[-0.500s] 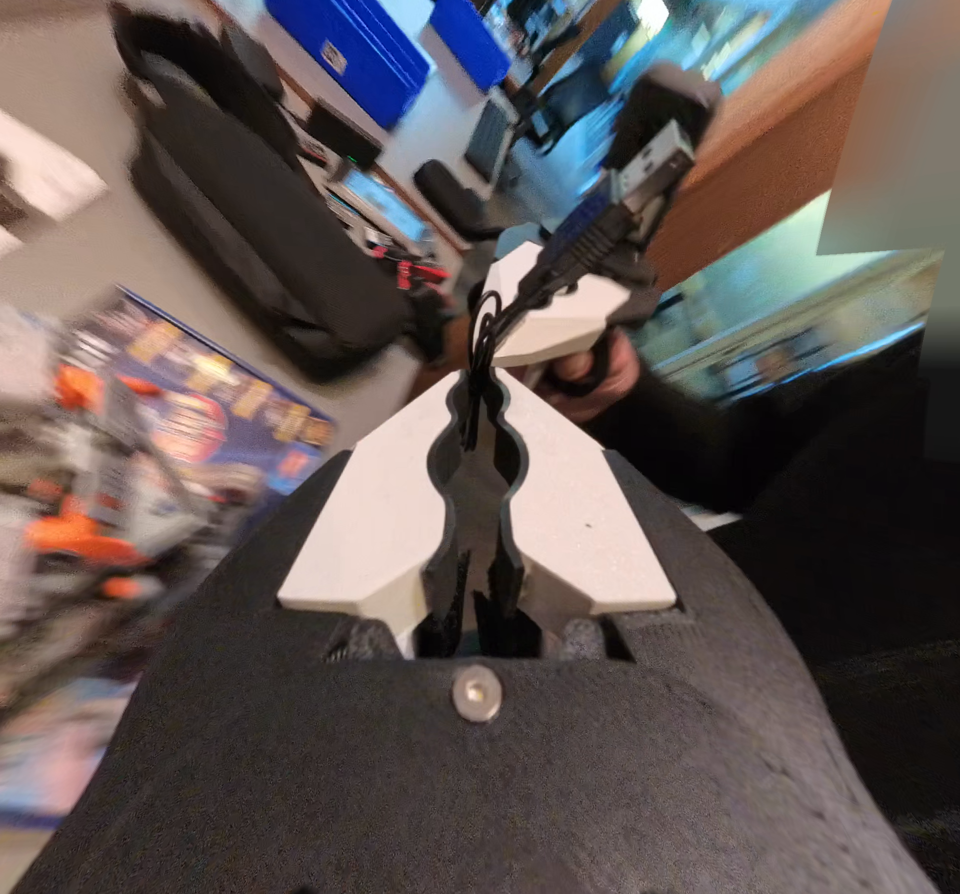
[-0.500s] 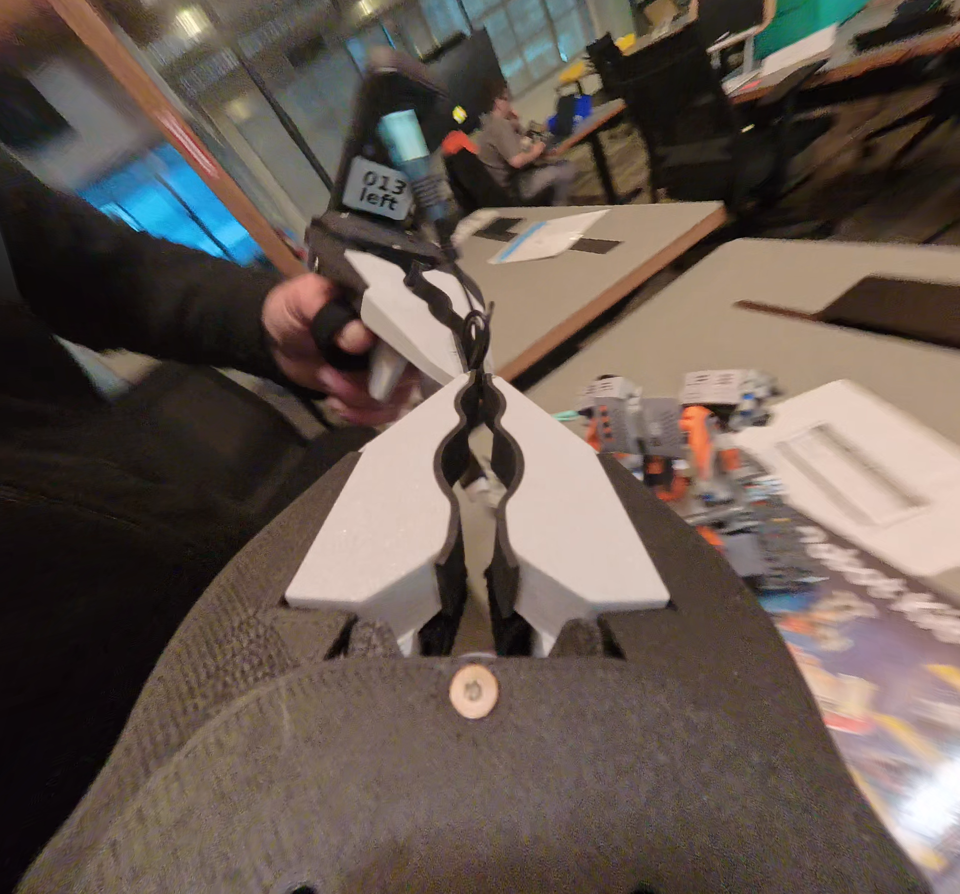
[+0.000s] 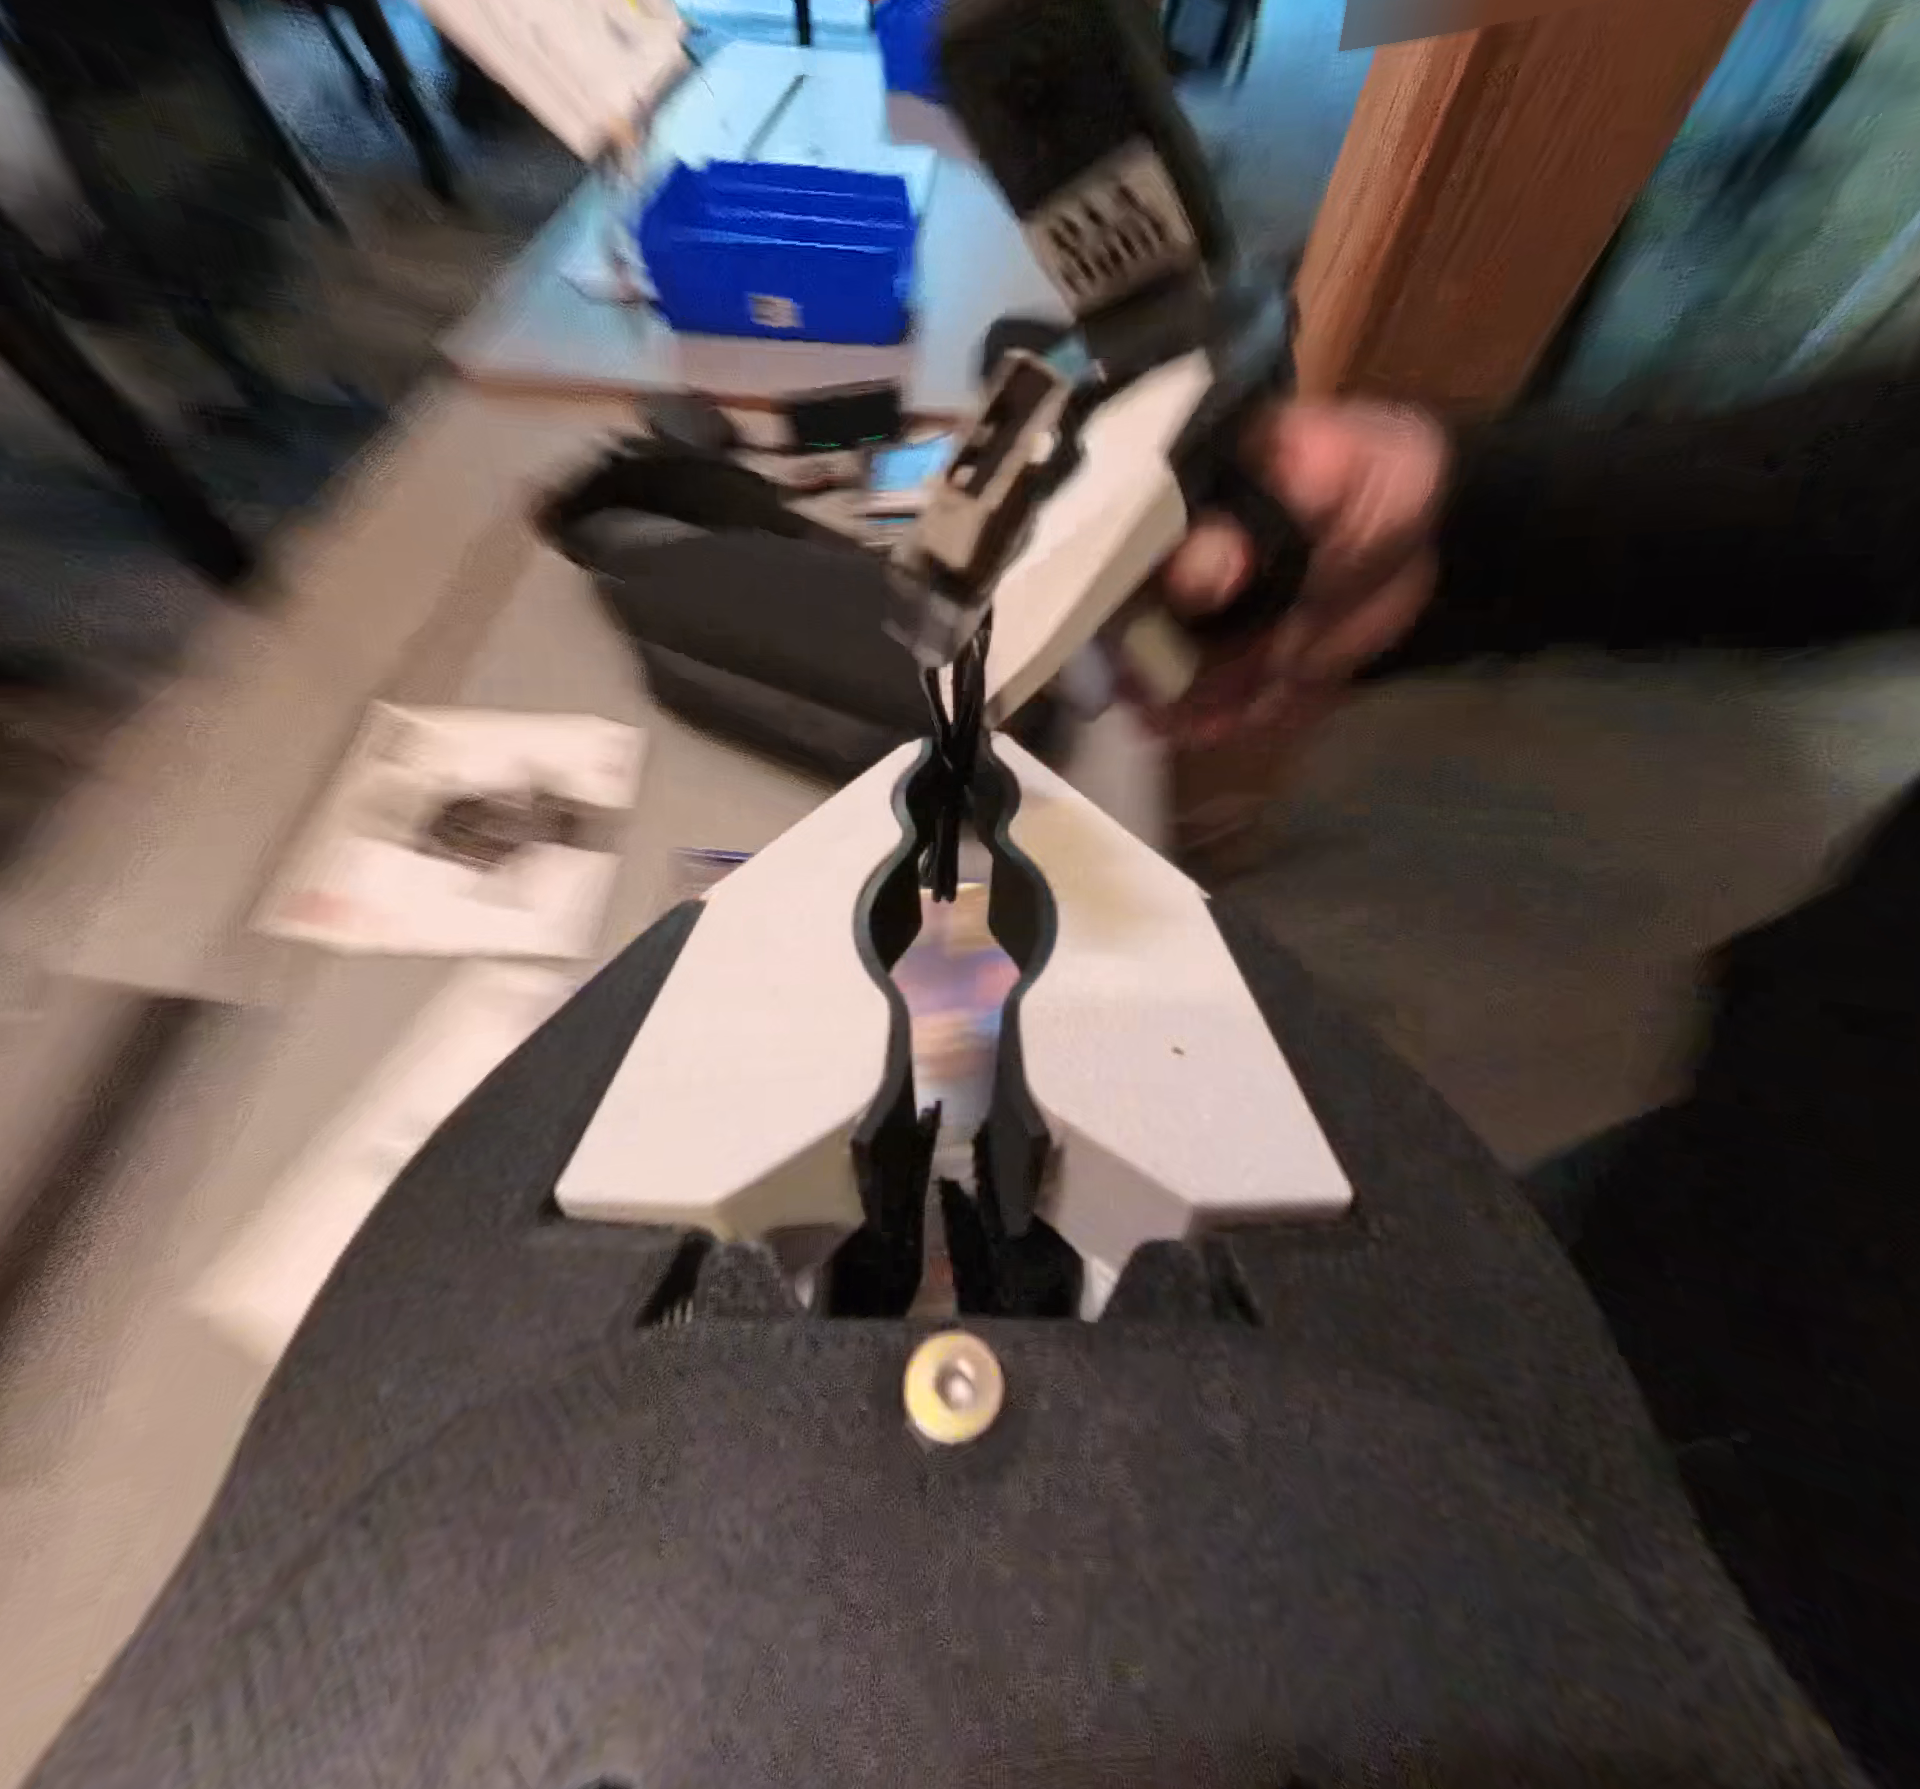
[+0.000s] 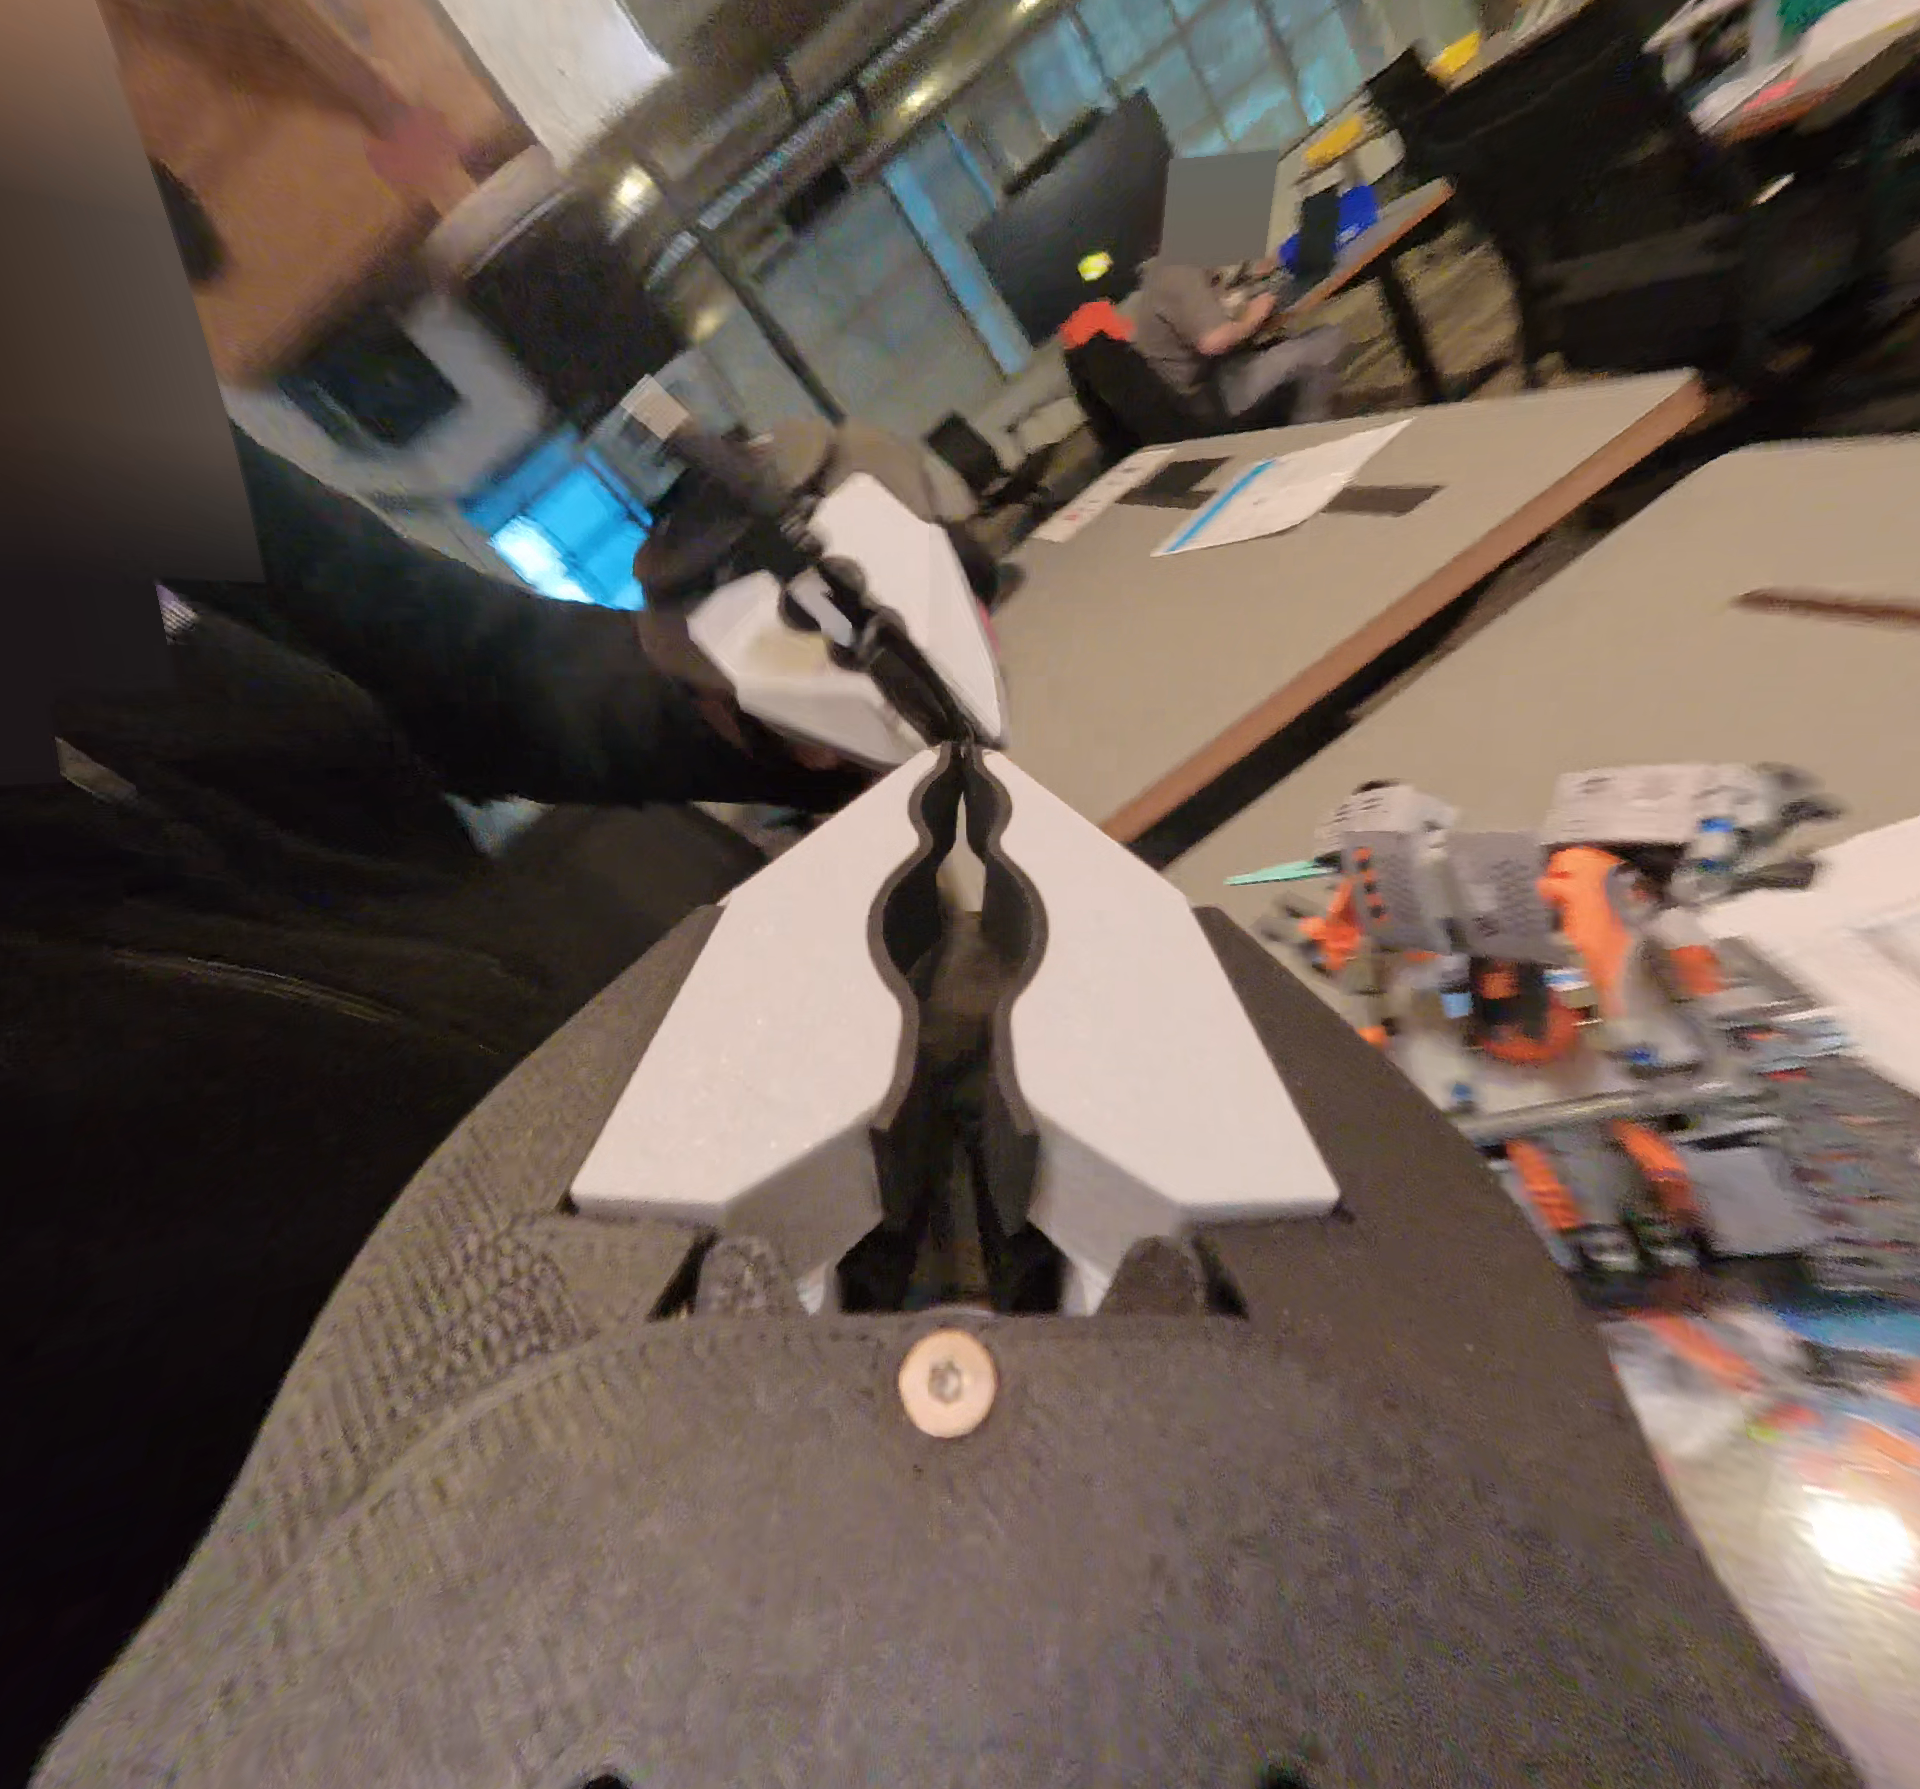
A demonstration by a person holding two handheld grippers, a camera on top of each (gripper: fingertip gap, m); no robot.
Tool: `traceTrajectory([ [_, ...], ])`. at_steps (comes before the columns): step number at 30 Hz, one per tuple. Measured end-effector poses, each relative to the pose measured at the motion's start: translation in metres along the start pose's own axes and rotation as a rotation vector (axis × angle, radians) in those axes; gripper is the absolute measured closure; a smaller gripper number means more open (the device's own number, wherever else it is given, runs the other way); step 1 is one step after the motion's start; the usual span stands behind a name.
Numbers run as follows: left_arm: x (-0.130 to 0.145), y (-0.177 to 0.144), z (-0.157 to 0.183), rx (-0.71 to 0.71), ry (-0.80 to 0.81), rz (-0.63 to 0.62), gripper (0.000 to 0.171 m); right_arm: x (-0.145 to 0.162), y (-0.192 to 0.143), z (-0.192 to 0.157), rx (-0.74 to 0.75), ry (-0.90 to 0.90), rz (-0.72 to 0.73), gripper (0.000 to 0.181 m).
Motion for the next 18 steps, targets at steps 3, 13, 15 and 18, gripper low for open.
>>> traceTrajectory([
  [3, -0.002, 0.005, 0.009, -0.282, 1.017, -0.091, 0.167, -0.002, -0.002, 0.004, -0.081, 0.17, 0.095, 0.181],
  [13, 0.007, -0.014, -0.024, 0.005, -0.467, 0.131, 0.133, -0.009, -0.016, -0.001, 0.162, -0.33, 0.026, 0.181],
  [15, 0.012, -0.008, -0.02, 0.202, -0.83, 0.208, 0.131, -0.008, -0.014, -0.006, 0.182, -0.434, -0.006, 0.181],
  [18, 0.019, 0.003, -0.016, 0.258, -0.995, 0.269, 0.131, -0.007, -0.008, -0.012, 0.181, -0.528, -0.04, 0.181],
])
Point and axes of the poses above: each gripper's, where its closed fingertips meet, y out along the fingers, x out of its underside, z = x × y across the jaws, the point moved 6 cm from there along -y, back along the fingers, and after that the axes turned 6 degrees about z, right-handed, at the moved point
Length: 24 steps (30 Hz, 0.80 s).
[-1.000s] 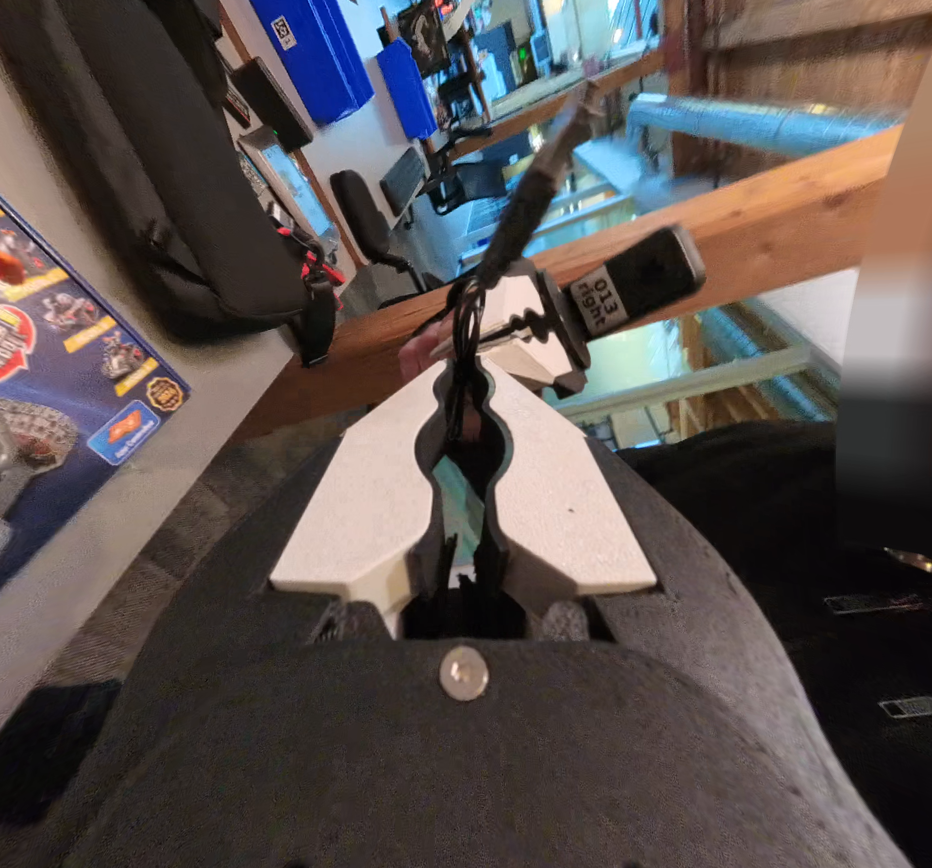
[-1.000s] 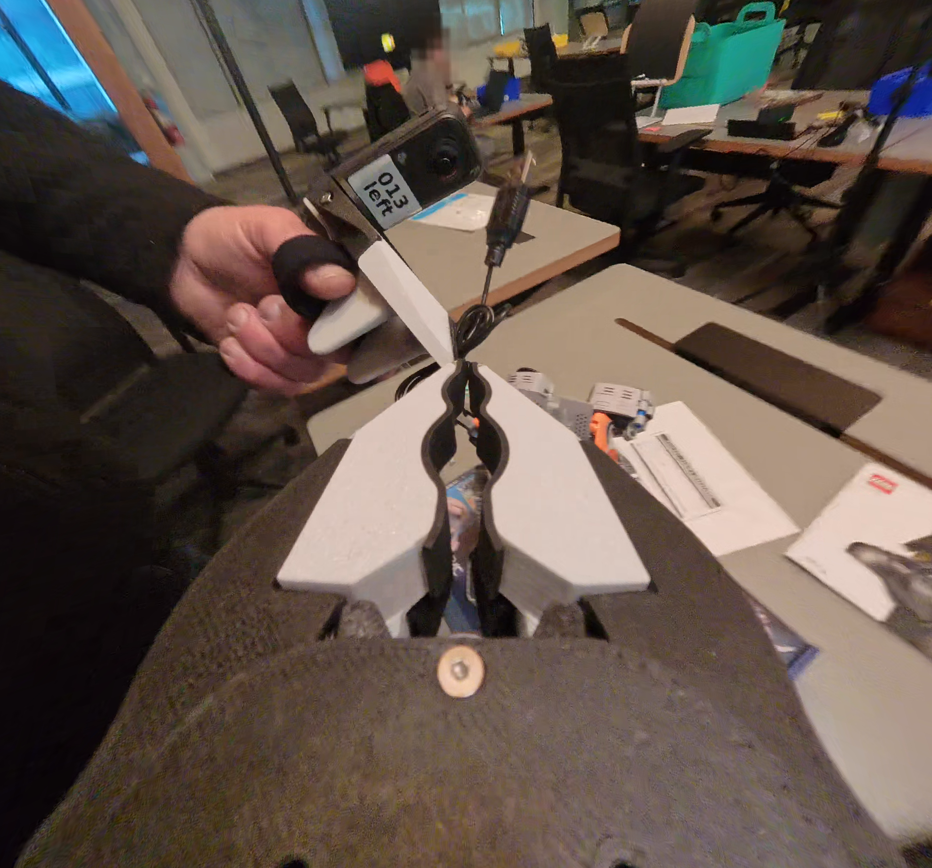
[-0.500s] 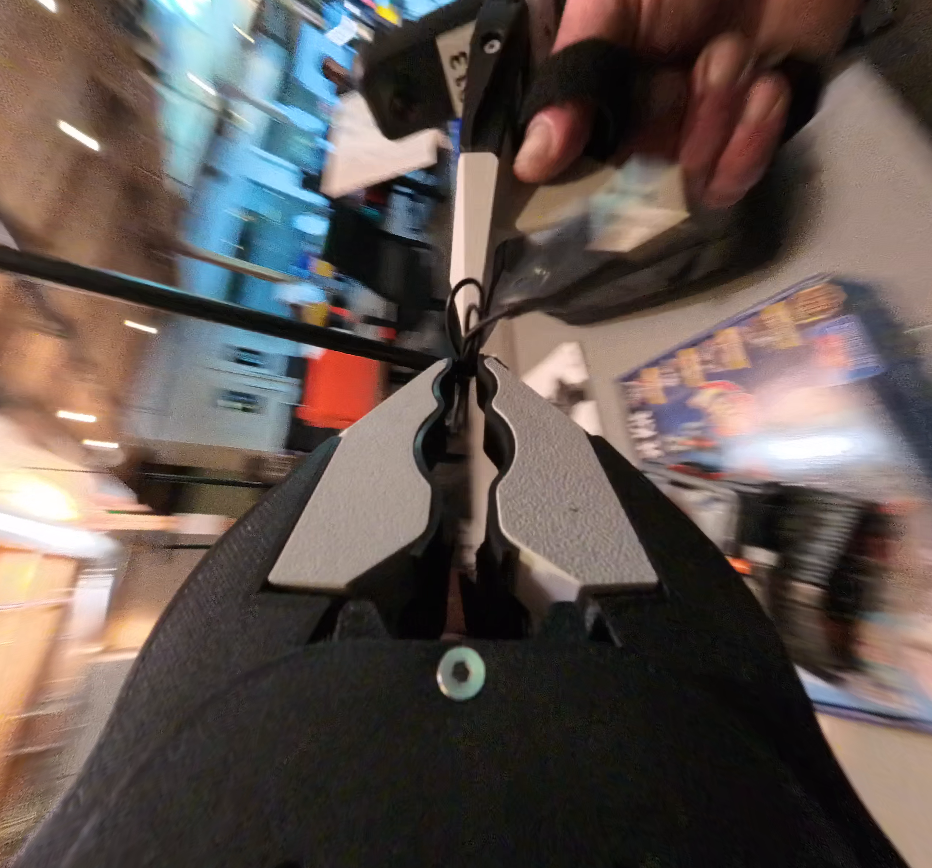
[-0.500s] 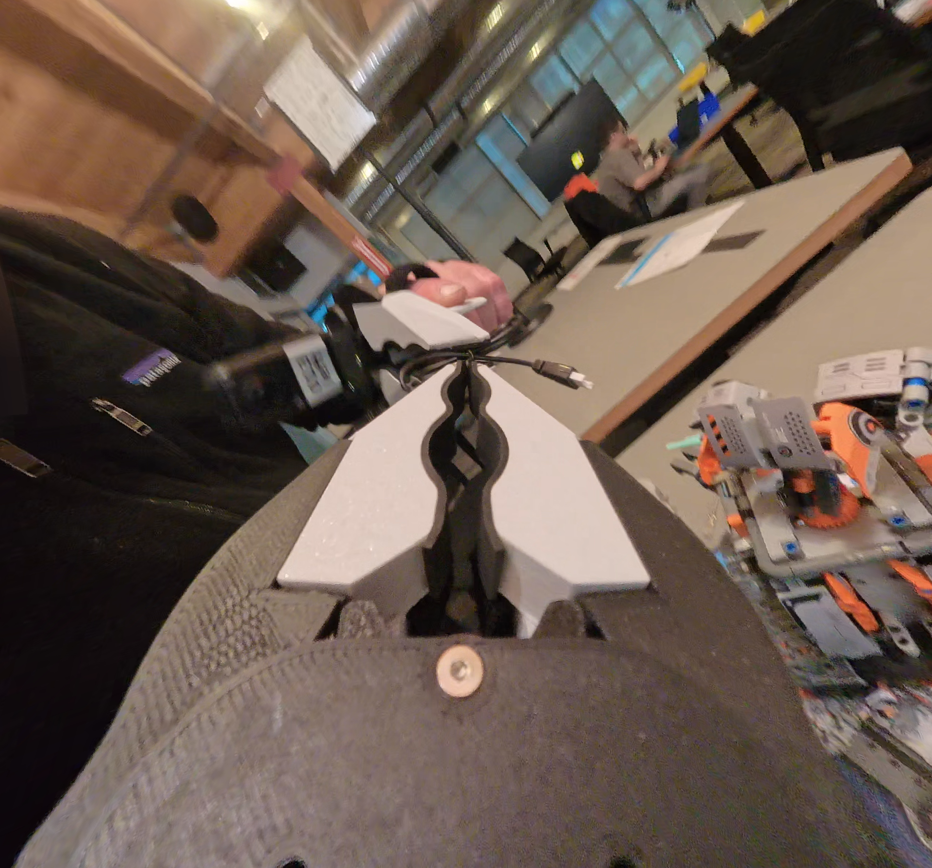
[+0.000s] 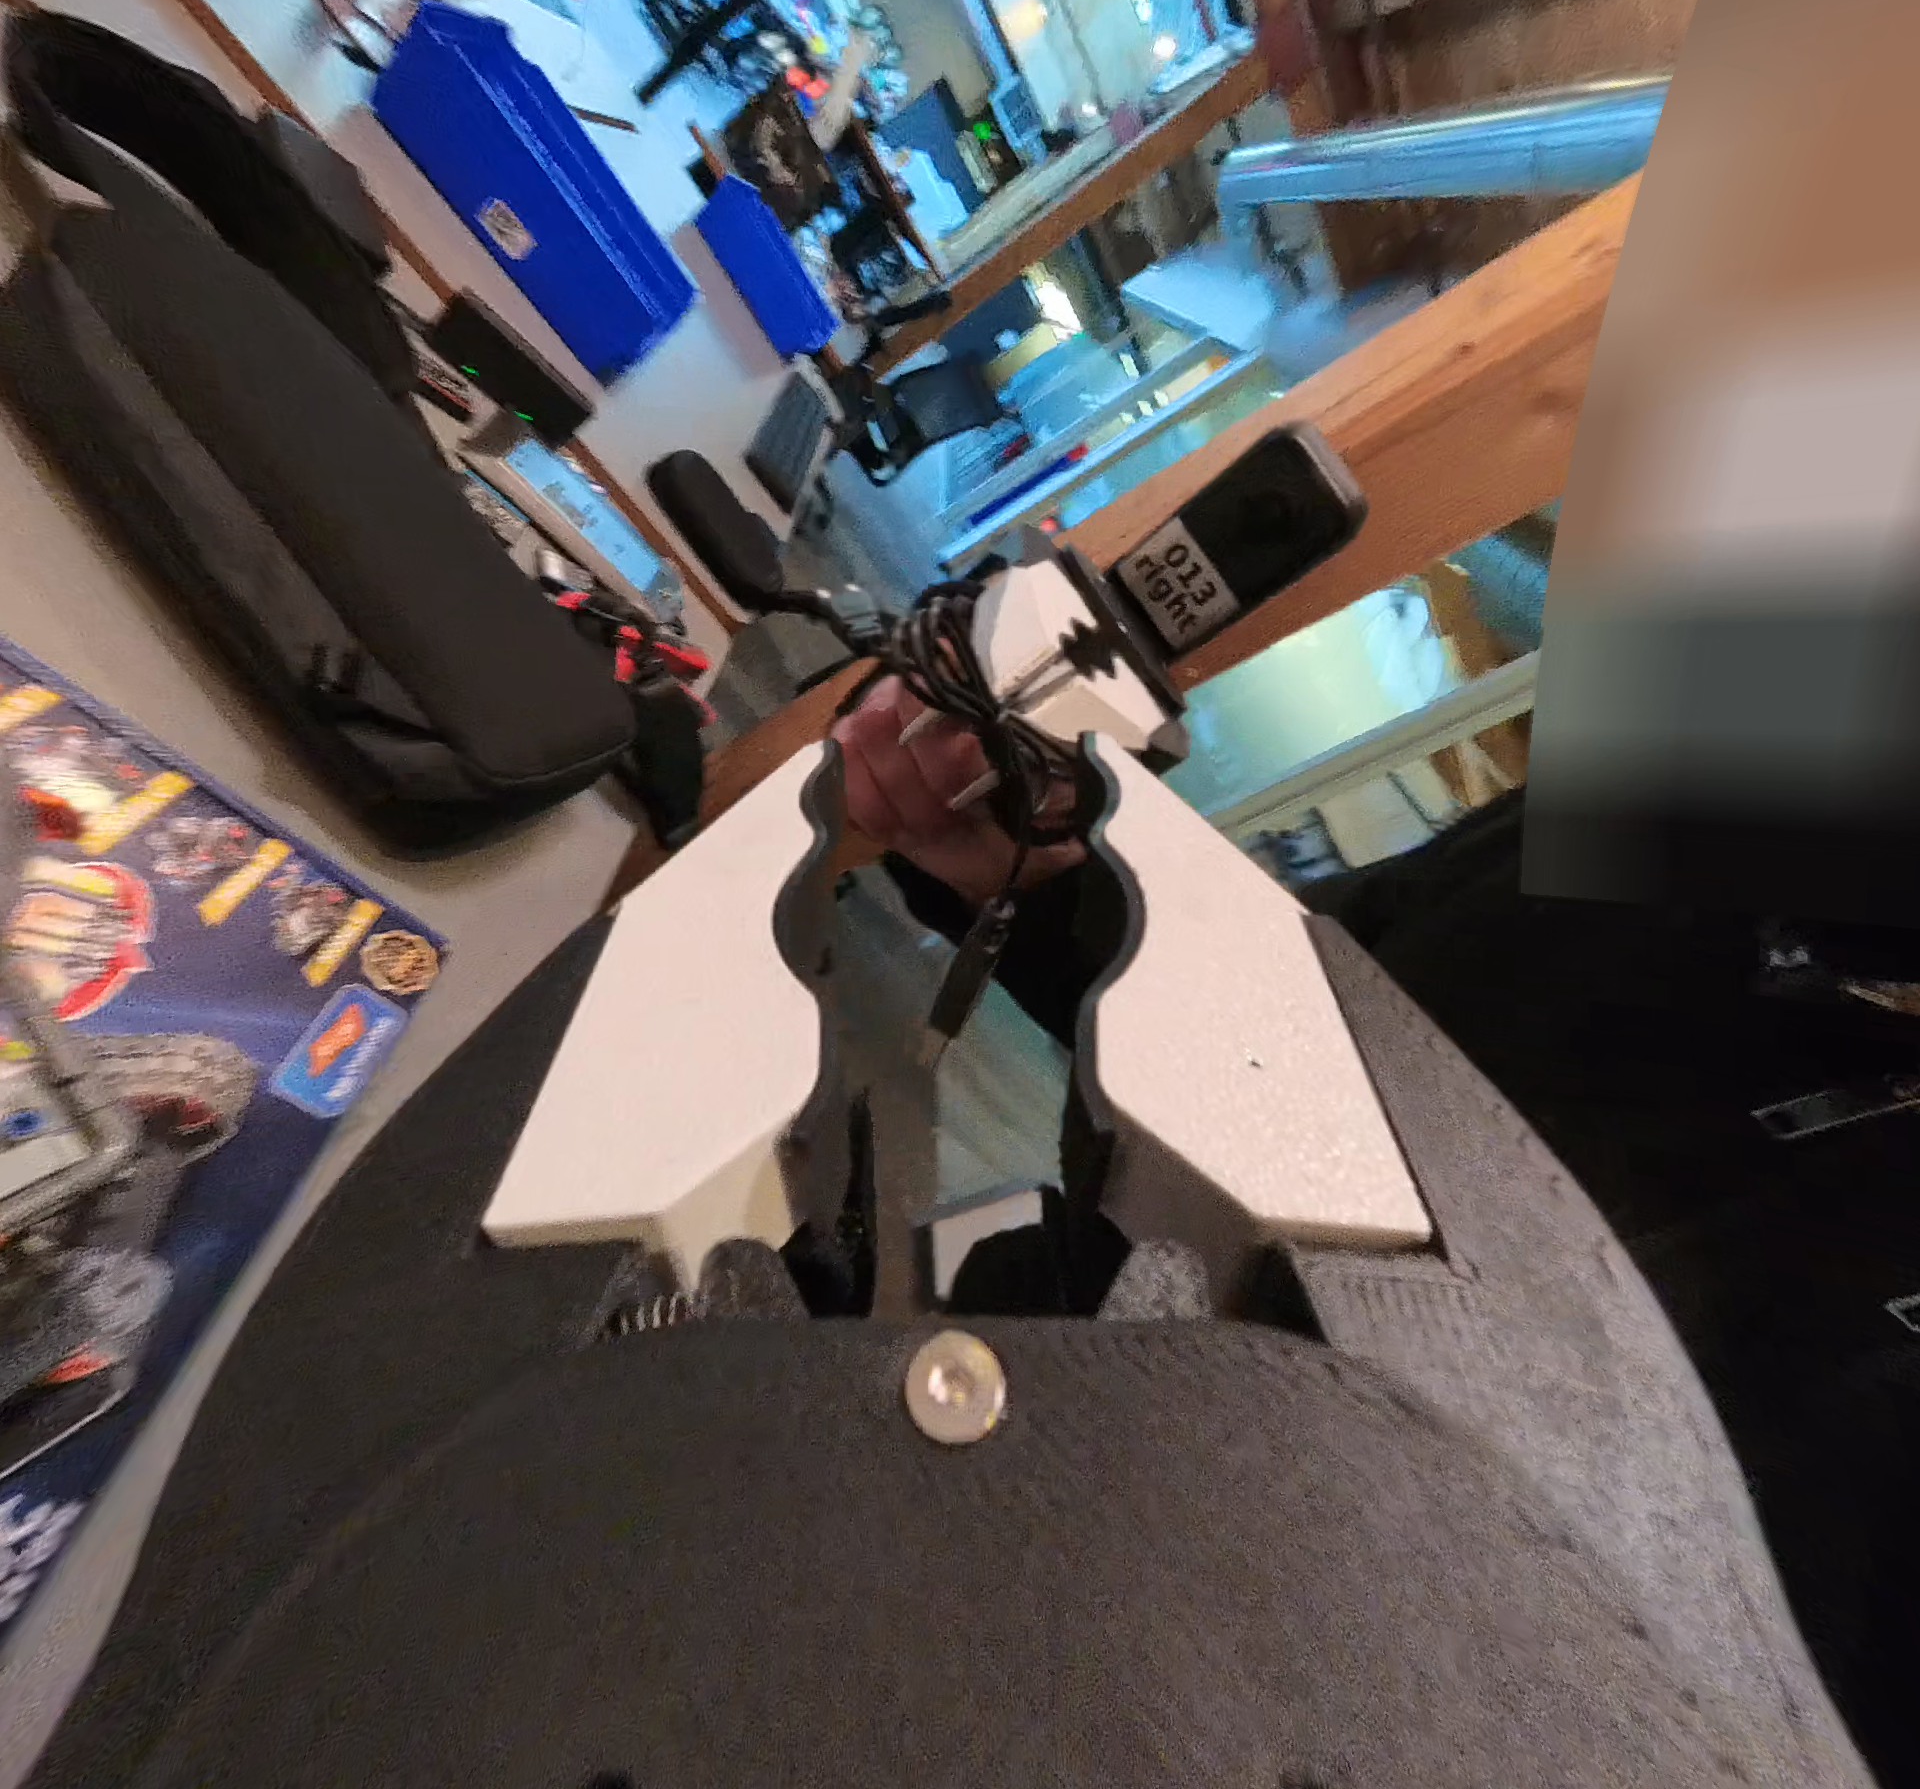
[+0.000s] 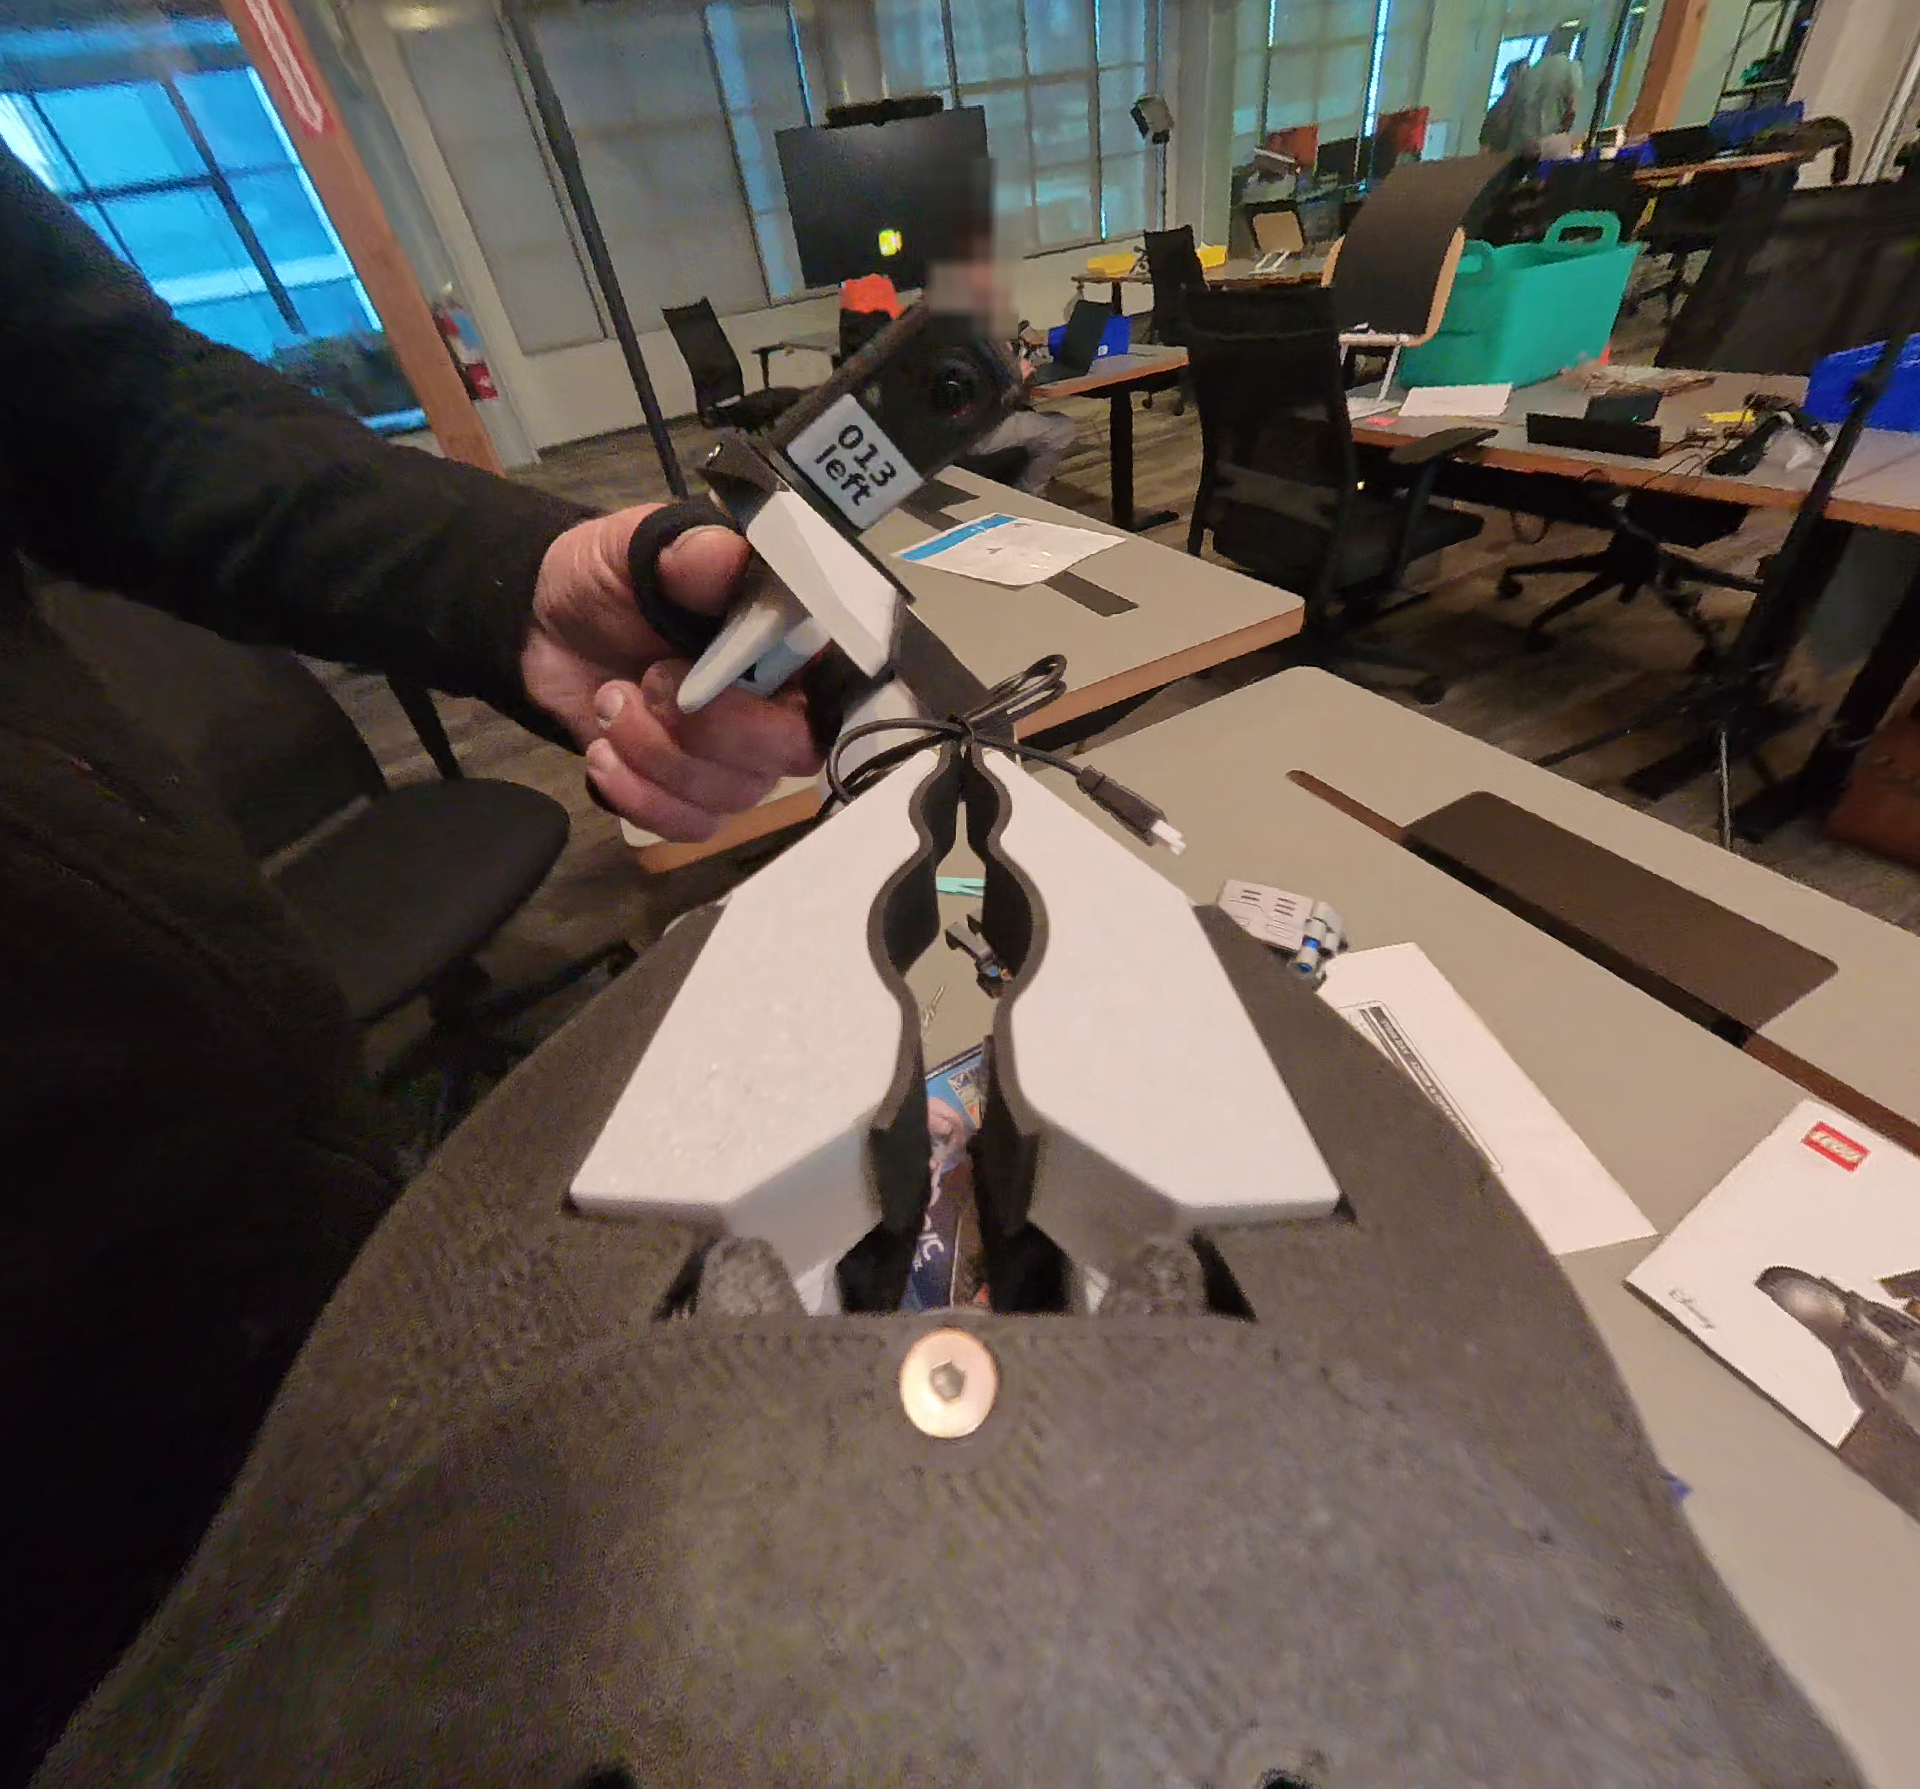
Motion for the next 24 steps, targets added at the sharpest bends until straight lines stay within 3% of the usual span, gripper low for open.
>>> traceTrajectory([
  [1, 0.003, 0.004, 0.003, 0.026, -0.006, -0.005, 0.133, 0.001, 0.002, -0.001, -0.005, -0.014, -0.017, 0.181],
  [3, 0.007, 0.012, 0.009, 0.031, 0.062, -0.026, 0.153, 0.002, 0.003, -0.004, -0.017, -0.019, -0.022, 0.181],
  [7, 0.004, 0.015, 0.015, -0.074, 0.395, -0.054, 0.167, 0.004, 0.0, 0.0, -0.042, 0.12, -0.001, 0.181],
  [9, 0.003, 0.015, 0.024, -0.156, 0.75, -0.122, 0.168, 0.006, 0.001, 0.002, -0.082, 0.3, 0.04, 0.181],
  [10, 0.004, 0.016, 0.029, -0.208, 1.012, -0.176, 0.168, 0.008, 0.002, 0.004, -0.116, 0.433, 0.071, 0.181],
  [12, 0.01, 0.019, 0.04, -0.317, 1.711, -0.291, 0.169, 0.013, 0.004, 0.008, -0.195, 0.709, 0.158, 0.181],
  [13, 0.013, 0.021, 0.042, -0.344, 1.978, -0.323, 0.169, 0.015, 0.004, 0.01, -0.24, 0.829, 0.201, 0.181],
  [14, 0.013, 0.022, 0.04, -0.357, 2.076, -0.324, 0.169, 0.018, 0.005, 0.011, -0.257, 0.898, 0.23, 0.181],
  [17, 0.01, 0.017, 0.033, -0.377, 2.143, -0.28, 0.167, 0.019, 0.005, 0.011, -0.235, 0.864, 0.256, 0.181],
  [20, 0.005, 0.011, 0.033, -0.411, 1.952, -0.222, 0.146, 0.011, 0.004, 0.011, -0.163, 0.688, 0.236, 0.181],
  [24, -0.001, 0.001, 0.026, -0.361, 1.29, -0.156, 0.142, 0.0, -0.001, 0.011, -0.029, 0.352, 0.162, 0.181],
])
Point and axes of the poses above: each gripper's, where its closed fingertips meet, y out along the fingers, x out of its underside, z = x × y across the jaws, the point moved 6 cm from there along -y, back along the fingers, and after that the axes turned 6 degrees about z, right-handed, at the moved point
